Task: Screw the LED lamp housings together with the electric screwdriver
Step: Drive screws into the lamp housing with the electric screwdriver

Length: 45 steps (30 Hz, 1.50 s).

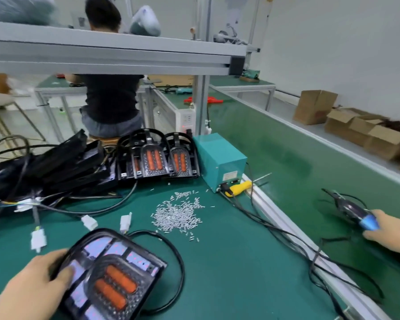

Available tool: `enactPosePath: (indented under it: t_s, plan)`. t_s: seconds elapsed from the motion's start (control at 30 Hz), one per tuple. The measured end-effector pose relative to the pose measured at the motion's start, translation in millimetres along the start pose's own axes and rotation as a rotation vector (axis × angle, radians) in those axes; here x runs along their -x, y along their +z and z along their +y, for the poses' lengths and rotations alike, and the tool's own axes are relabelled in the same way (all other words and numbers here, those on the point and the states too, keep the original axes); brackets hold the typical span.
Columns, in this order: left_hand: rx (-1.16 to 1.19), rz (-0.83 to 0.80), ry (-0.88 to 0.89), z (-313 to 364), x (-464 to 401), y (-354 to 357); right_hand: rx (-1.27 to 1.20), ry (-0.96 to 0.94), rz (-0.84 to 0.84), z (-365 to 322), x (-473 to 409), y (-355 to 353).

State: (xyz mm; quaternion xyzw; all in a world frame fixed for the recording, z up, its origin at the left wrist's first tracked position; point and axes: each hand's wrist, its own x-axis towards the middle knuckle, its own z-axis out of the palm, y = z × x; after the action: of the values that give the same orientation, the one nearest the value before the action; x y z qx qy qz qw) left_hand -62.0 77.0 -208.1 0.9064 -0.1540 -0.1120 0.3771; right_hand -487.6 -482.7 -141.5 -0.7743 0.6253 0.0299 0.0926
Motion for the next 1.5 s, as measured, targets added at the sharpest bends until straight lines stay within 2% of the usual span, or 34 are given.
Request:
enactPosePath:
  t_s: [0.1, 0.23, 0.33, 0.4, 0.5, 0.6, 0.67, 0.77, 0.83, 0.93, 1.03, 1.13, 1.27, 1.33, 1.4, 1.47, 1.5]
  plan:
    - [-0.049, 0.049, -0.094, 31, 2, -5, -0.051, -0.131, 0.02, -5, 1, 9]
    - [-0.073, 0.083, -0.074, 46, 5, -5, -0.103, -0.301, 0.168, -72, 56, -11]
    - [-0.101, 0.209, -0.024, 60, 8, -14, -0.327, -0.466, 0.171, -123, 93, -44]
    - [-0.073, 0.307, 0.065, 86, 16, -19, -0.677, -0.522, 0.082, -152, 118, -65]
    - [0.028, 0.347, 0.274, 142, 33, -18, -1.299, -0.62, -0.242, -188, 146, -85]
    - [0.041, 0.22, 0.436, 193, 33, -4, -1.649, -0.688, -0.506, -217, 166, -86]
    - [-0.087, 0.026, 0.513, 218, 27, 16, -1.743, -0.69, -0.516, -231, 177, -78]
    - [-0.417, -0.266, 0.666, 243, 19, 56, -1.786, -0.637, -0.336, -245, 189, -66]
    - [-0.536, -0.418, 0.705, 251, 15, 80, -1.804, -0.591, -0.214, -248, 191, -62]
    - [-0.675, -0.533, 0.701, 256, 9, 103, -1.898, -0.565, -0.117, -246, 189, -57]
    - [-0.753, -0.552, 0.68, 256, 3, 116, -1.979, -0.598, -0.077, -241, 185, -54]
    - [-0.796, -0.505, 0.723, 254, 4, 121, -2.021, -0.609, -0.043, -235, 182, -51]
    - [-0.828, -0.471, 0.783, 247, 6, 121, -1.956, -0.588, 0.079, -233, 184, -56]
    - [-0.849, -0.454, 0.827, 245, 6, 120, -1.876, -0.563, 0.124, -233, 184, -60]
    - [-0.859, -0.448, 0.875, 244, 7, 119, -1.696, -0.536, 0.156, -232, 182, -65]
    - [-0.866, -0.447, 0.89, 245, 10, 119, -1.489, -0.519, 0.068, -229, 179, -73]
    - [-0.875, -0.443, 0.887, 245, 11, 120, -1.442, -0.513, -0.052, -227, 178, -78]
